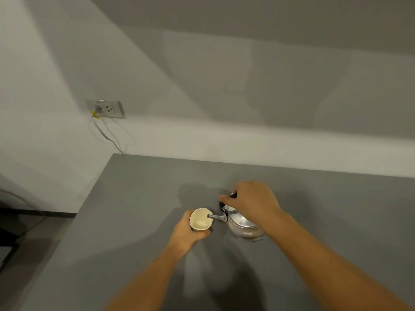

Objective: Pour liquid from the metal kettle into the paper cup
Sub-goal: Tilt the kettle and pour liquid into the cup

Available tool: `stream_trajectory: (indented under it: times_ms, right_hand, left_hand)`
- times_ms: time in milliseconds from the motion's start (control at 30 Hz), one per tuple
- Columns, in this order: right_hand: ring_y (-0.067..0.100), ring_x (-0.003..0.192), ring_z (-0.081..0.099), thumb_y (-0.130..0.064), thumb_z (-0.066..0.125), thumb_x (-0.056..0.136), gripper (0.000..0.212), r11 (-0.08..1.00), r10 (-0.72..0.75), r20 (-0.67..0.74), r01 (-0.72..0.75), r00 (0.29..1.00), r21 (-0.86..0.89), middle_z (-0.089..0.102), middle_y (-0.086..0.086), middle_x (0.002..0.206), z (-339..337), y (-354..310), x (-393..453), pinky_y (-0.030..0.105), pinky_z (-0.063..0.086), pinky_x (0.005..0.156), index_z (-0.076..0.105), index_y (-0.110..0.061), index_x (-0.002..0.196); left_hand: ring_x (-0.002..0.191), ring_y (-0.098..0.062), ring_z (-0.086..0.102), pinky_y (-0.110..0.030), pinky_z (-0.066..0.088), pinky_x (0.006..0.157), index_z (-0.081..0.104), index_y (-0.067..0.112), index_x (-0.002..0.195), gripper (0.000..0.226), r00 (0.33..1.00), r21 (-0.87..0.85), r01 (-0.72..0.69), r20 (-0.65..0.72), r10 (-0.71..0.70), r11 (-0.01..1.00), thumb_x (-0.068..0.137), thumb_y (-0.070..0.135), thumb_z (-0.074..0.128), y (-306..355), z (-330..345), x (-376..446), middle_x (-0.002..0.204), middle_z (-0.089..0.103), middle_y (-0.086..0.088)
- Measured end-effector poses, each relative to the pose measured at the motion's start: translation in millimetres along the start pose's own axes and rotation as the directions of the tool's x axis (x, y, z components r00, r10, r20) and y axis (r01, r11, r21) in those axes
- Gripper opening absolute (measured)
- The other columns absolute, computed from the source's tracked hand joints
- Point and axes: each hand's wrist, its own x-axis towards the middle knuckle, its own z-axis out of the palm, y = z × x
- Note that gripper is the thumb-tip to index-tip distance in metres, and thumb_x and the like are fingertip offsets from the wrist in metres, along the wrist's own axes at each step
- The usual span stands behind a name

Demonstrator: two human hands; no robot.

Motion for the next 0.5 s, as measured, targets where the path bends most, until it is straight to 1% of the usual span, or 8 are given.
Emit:
stream_trajectory:
  times_ms: [67, 200, 300, 333, 400, 467, 500]
  right_hand:
    - [0.025, 0.061, 0.056, -0.059, 0.056, 0.081, 0.048, 0.998, -0.027, -0.024, 0.026, 0.999, -0.051, 0.056, 0.003, 0.055, -1.9, -5.3, -0.2, 0.032, 0.033, 0.049, 0.06, -0.016, 0.06]
    - [0.026, 0.062, 0.051, -0.056, 0.056, 0.08, 0.045, 0.992, -0.064, -0.029, 0.06, 0.998, -0.109, 0.05, 0.001, 0.054, -5.0, -15.7, -0.8, 0.033, 0.033, 0.054, 0.053, -0.019, 0.055]
    - [0.025, 0.064, 0.051, -0.056, 0.054, 0.082, 0.045, 0.984, -0.108, -0.036, 0.102, 0.994, -0.143, 0.055, 0.003, 0.06, -5.8, -23.1, -1.3, 0.033, 0.035, 0.058, 0.064, -0.017, 0.063]
    - [0.025, 0.065, 0.05, -0.055, 0.054, 0.082, 0.045, 0.981, -0.123, -0.042, 0.115, 0.991, -0.156, 0.054, 0.004, 0.061, -5.5, -25.0, -1.7, 0.032, 0.033, 0.059, 0.064, -0.016, 0.064]
    - [0.026, 0.064, 0.046, -0.054, 0.054, 0.082, 0.043, 0.974, -0.149, -0.068, 0.134, 0.986, -0.185, 0.047, 0.003, 0.059, -4.5, -28.1, -2.4, 0.032, 0.027, 0.059, 0.054, -0.018, 0.059]
    - [0.026, 0.063, 0.044, -0.053, 0.054, 0.082, 0.043, 0.971, -0.168, -0.08, 0.151, 0.983, -0.186, 0.042, 0.002, 0.057, -3.4, -30.3, -2.5, 0.033, 0.027, 0.061, 0.043, -0.021, 0.056]
    - [0.026, 0.063, 0.044, -0.052, 0.054, 0.082, 0.043, 0.97, -0.175, -0.077, 0.159, 0.982, -0.185, 0.041, 0.003, 0.056, -2.8, -31.2, -2.4, 0.033, 0.028, 0.062, 0.041, -0.021, 0.055]
  left_hand:
    - [0.092, 0.009, 0.067, -0.006, 0.048, 0.07, 0.058, 0.038, 0.114, 0.061, 1.0, 0.0, 0.01, -0.005, -0.01, 1.0, 0.065, 0.033, 0.094, 1.1, 0.9, -0.5, 0.099, 0.072, 0.028]
    - [0.091, 0.008, 0.068, -0.011, 0.049, 0.073, 0.059, 0.036, 0.113, 0.06, 1.0, -0.002, 0.026, -0.008, -0.026, 1.0, 0.064, 0.028, 0.094, -0.2, 2.2, 1.1, 0.102, 0.075, 0.017]
    - [0.09, 0.009, 0.068, -0.016, 0.049, 0.077, 0.06, 0.035, 0.113, 0.06, 1.0, -0.003, 0.024, -0.013, -0.024, 1.0, 0.064, 0.026, 0.093, 0.4, 3.3, 1.1, 0.103, 0.075, 0.015]
    - [0.09, 0.008, 0.068, -0.017, 0.05, 0.077, 0.06, 0.035, 0.114, 0.06, 1.0, -0.001, 0.023, -0.016, -0.023, 1.0, 0.064, 0.026, 0.093, 1.0, 3.7, 0.8, 0.103, 0.075, 0.015]
    - [0.092, 0.005, 0.069, -0.02, 0.052, 0.08, 0.061, 0.034, 0.115, 0.06, 1.0, 0.001, 0.021, -0.017, -0.021, 1.0, 0.065, 0.025, 0.092, 2.4, 4.4, 0.1, 0.104, 0.075, 0.014]
    - [0.095, 0.001, 0.07, -0.024, 0.054, 0.084, 0.061, 0.034, 0.117, 0.06, 1.0, 0.0, 0.02, -0.012, -0.02, 1.0, 0.066, 0.024, 0.092, 3.7, 4.1, -0.9, 0.105, 0.076, 0.014]
    - [0.096, 0.001, 0.07, -0.023, 0.054, 0.084, 0.061, 0.034, 0.117, 0.06, 1.0, 0.001, 0.021, -0.011, -0.021, 1.0, 0.066, 0.025, 0.092, 4.5, 3.8, -1.6, 0.105, 0.075, 0.015]
